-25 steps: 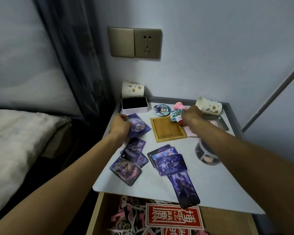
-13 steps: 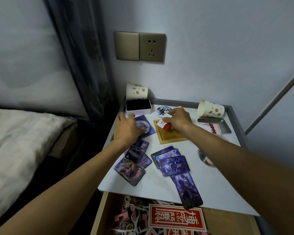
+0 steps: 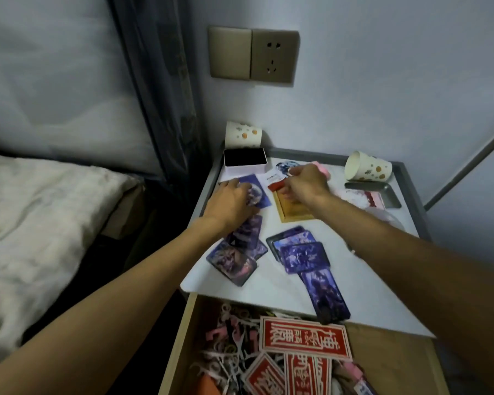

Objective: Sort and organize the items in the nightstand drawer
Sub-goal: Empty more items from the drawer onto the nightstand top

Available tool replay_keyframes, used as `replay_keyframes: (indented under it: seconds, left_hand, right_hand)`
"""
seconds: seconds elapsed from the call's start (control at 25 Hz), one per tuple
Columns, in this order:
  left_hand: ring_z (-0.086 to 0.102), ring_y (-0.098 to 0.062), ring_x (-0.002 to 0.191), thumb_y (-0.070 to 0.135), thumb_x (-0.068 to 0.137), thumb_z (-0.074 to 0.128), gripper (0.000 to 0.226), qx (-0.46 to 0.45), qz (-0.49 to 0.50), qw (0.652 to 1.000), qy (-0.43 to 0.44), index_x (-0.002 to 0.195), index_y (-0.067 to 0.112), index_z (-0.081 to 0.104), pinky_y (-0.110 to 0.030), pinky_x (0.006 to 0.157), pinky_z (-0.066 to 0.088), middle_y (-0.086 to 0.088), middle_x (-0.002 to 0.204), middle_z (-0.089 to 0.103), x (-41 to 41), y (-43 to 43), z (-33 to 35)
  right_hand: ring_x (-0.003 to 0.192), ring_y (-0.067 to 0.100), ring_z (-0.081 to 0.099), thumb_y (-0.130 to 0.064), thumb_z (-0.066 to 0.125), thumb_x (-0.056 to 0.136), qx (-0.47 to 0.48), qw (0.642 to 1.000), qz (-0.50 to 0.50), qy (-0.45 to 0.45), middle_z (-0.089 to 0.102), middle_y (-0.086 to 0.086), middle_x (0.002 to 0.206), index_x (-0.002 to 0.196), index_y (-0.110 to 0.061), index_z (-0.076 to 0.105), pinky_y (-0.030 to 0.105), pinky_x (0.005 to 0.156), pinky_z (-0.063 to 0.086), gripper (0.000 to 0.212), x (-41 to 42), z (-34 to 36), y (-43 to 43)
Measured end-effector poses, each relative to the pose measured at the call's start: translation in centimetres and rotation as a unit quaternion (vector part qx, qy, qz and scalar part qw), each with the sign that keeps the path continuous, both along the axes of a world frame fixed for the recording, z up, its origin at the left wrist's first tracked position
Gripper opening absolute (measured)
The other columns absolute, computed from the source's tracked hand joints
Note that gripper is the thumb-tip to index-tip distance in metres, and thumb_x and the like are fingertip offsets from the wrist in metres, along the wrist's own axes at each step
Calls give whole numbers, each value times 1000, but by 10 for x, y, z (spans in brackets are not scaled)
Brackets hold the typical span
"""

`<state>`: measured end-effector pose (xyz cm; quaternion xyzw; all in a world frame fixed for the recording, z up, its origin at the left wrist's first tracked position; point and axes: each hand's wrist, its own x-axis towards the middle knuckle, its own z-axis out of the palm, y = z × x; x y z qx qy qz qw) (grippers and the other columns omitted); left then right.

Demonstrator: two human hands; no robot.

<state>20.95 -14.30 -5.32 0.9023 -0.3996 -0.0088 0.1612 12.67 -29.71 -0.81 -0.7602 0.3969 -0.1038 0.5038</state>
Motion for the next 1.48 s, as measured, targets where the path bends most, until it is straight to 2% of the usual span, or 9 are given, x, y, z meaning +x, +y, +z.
replay_keyframes:
  seconds: [0.24, 0.4, 0.52, 0.6, 0.84, 0.96, 1.12, 1.28, 1.48]
  left_hand:
    - [62, -25, 97, 22, 88, 68, 24, -145, -18, 987, 62, 110, 12, 66, -30, 82, 45, -9, 108, 67, -90, 62, 43]
    - [66, -23, 90, 42, 86, 62, 30, -17, -58, 989, 138, 105, 20, 65, -35, 77, 52, -2, 97, 70, -178, 110, 35]
    - [64, -27, 103, 45, 91, 55, 34, 159, -38, 974, 154, 115, 21, 63, -33, 80, 49, -6, 115, 68, -227, 124, 2]
    - [63, -24, 107, 44, 94, 53, 38, 163, -12, 948, 274, 123, 20, 57, -30, 80, 46, -5, 122, 66, -242, 126, -21]
    - [64, -26, 110, 31, 89, 66, 56, -1, 166, 869, 467, 132, 18, 33, -36, 88, 55, -9, 128, 60, -258, 120, -62]
    - [59, -32, 115, 31, 79, 71, 70, -80, 275, 783, 551, 134, 17, 30, -42, 91, 53, -12, 134, 52, -256, 118, -71]
    - [71, -30, 92, 17, 83, 70, 58, -181, 324, 660, 654, 128, 7, 35, -46, 81, 59, -16, 110, 67, -263, 117, -76]
    - [73, -27, 74, 5, 88, 64, 42, -222, 324, 639, 662, 125, 0, 45, -33, 52, 59, -18, 102, 70, -267, 110, -69]
    - [71, -22, 78, -2, 85, 68, 28, -175, 300, 667, 659, 111, 5, 64, -29, 58, 56, -13, 99, 73, -270, 114, -64]
  right_hand:
    - [63, 8, 65, -5, 62, 92, -99, 970, 220, -8, 71, 4, 86, 105, -14, 69, 14, 57, 53, 16, -113, 30, 61]
    - [72, -3, 64, -22, 69, 90, -164, 914, 352, 118, 69, -12, 85, 98, -25, 71, 17, 70, 51, 8, -222, 6, 100]
    - [77, -3, 65, -36, 68, 90, -84, 918, 301, 245, 68, -14, 98, 101, -29, 67, 22, 78, 56, 14, -281, -40, 98]
    - [96, 1, 66, -36, 73, 85, -11, 949, 239, 206, 68, -14, 112, 114, -34, 57, 34, 92, 55, 32, -291, -71, 101]
    - [120, 22, 58, -41, 80, 76, -18, 967, 127, 219, 55, -4, 134, 144, -24, 25, 40, 95, 51, 90, -281, -127, 130]
    - [128, 26, 52, -35, 83, 74, -70, 962, 114, 236, 52, 4, 141, 146, -23, 24, 44, 102, 46, 94, -280, -130, 137]
    - [125, 25, 54, -24, 85, 74, -64, 983, 59, 164, 53, 4, 139, 146, -25, 24, 44, 98, 50, 95, -275, -132, 143]
    - [103, 17, 66, -6, 76, 81, 164, 981, 1, 99, 63, 4, 124, 148, -26, 20, 35, 83, 55, 89, -274, -126, 148]
    - [86, 11, 69, -6, 66, 90, 277, 960, 2, 42, 68, -2, 103, 138, -25, 34, 28, 67, 54, 60, -271, -111, 152]
